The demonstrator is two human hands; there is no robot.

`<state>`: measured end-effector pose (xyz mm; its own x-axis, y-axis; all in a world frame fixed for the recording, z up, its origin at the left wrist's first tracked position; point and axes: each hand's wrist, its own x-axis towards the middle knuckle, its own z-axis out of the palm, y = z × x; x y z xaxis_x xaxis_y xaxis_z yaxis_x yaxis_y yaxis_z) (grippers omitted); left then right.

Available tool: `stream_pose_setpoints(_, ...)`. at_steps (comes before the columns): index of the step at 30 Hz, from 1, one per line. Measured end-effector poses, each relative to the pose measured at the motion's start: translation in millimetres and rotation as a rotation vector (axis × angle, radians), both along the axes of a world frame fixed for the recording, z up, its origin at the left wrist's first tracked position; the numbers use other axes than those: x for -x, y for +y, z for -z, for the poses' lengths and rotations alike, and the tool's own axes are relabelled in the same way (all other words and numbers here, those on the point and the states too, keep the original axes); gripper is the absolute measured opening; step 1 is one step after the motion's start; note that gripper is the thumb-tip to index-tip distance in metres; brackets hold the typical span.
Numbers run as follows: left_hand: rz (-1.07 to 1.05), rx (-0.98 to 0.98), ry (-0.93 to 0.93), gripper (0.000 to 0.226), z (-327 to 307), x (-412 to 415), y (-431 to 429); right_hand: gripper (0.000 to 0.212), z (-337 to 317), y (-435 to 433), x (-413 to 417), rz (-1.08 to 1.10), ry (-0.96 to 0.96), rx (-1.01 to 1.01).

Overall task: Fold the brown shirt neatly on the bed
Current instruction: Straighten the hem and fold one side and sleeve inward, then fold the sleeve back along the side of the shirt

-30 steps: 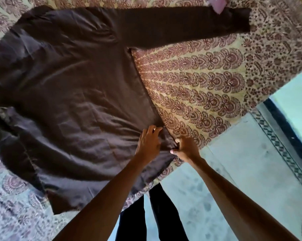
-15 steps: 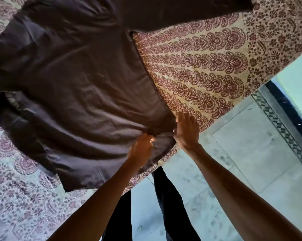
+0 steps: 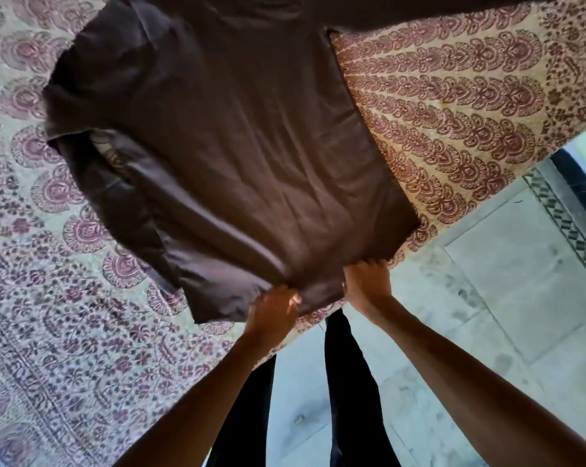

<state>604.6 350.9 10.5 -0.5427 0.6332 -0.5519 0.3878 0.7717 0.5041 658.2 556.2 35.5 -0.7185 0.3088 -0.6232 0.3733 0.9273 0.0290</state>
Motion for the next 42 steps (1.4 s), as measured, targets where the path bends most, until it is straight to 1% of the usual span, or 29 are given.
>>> stream_pose_setpoints(2,-0.171,-0.044,0.229,0.022,0,16,-22,0.022,2,-26,8,0.023,0.165,0.105)
stream_pose_setpoints(3,-0.255,-0.031,0.345,0.022,2,24,-34,0.025,5,-41,12,0.04,0.24,0.185)
stream_pose_setpoints(4,-0.358,0.02,0.413,0.029,3,31,-44,0.028,5,-54,18,0.052,0.27,0.271)
stream_pose_setpoints(5,-0.484,0.096,0.434,0.038,2,38,-55,0.032,6,-69,24,0.044,0.281,0.332)
stream_pose_setpoints(6,-0.629,0.164,0.402,0.047,3,44,-65,0.036,9,-83,30,0.027,0.283,0.366)
stream_pose_setpoints(7,-0.784,0.198,0.325,0.056,5,47,-75,0.04,12,-96,35,0.013,0.283,0.39)
stream_pose_setpoints(8,-0.915,0.206,0.228,0.063,9,48,-84,0.041,15,-108,38,0.001,0.278,0.409)
stream_pose_setpoints(9,-0.994,0.188,0.147,0.067,11,49,-91,0.042,18,-118,40,-0.007,0.282,0.419)
stream_pose_setpoints(11,-1.059,0.124,0.06,0.064,15,48,-104,0.041,21,-135,40,-0.008,0.286,0.422)
stream_pose_setpoints(13,-1.13,0.11,-0.018,0.05,9,47,-112,0.043,20,-146,39,-0.005,0.267,0.421)
stream_pose_setpoints(15,-1.106,0.191,-0.07,0.035,5,45,-118,0.046,21,-151,39,0.007,0.227,0.417)
stream_pose_setpoints(16,-1.066,0.234,-0.085,0.032,2,43,-122,0.047,21,-153,38,0.014,0.208,0.419)
stream_pose_setpoints(20,-0.994,0.341,-0.135,0.031,2,35,-142,0.053,18,-157,32,-0.008,0.12,0.442)
stream_pose_setpoints(22,-0.991,0.359,-0.137,0.031,0,36,-146,0.047,12,-157,35,-0.042,0.071,0.418)
stream_pose_setpoints(24,-1.101,0.291,-0.13,0.035,-2,48,-144,0.035,9,-158,49,-0.052,0.039,0.388)
stream_pose_setpoints(26,-1.208,0.186,-0.068,0.037,-3,73,-146,0.026,8,-163,75,-0.018,0.048,0.388)
stream_pose_setpoints(29,-1.285,0.067,-0.037,0.046,3,120,-153,0.026,11,-175,122,0.055,0.079,0.43)
stream_pose_setpoints(31,-1.322,0.029,-0.081,0.05,16,154,-160,0.027,14,-187,156,0.065,0.077,0.455)
stream_pose_setpoints(33,-1.355,0.035,-0.107,0.054,23,184,-166,0.027,12,-199,191,0.064,0.09,0.477)
stream_pose_setpoints(34,-1.372,0.024,-0.095,0.05,20,195,-166,0.026,9,-204,206,0.074,0.101,0.489)
stream_pose_setpoints(35,-1.395,-0.01,-0.069,0.041,11,209,-166,0.024,5,-210,224,0.092,0.117,0.506)
stream_pose_setpoints(37,-1.43,-0.118,0.069,0.024,-10,239,-168,0.02,0,-222,256,0.143,0.158,0.54)
stream_pose_setpoints(39,-1.427,-0.269,0.259,0.021,-37,273,-178,0.018,-5,-233,288,0.228,0.217,0.61)
stream_pose_setpoints(40,-1.363,-0.331,0.37,0.022,-47,291,-187,0.018,-9,-241,306,0.319,0.239,0.7)
stream_pose_setpoints(42,-1.125,-0.353,0.563,0.025,-68,318,-211,0.029,-23,-262,338,0.623,0.222,0.982)
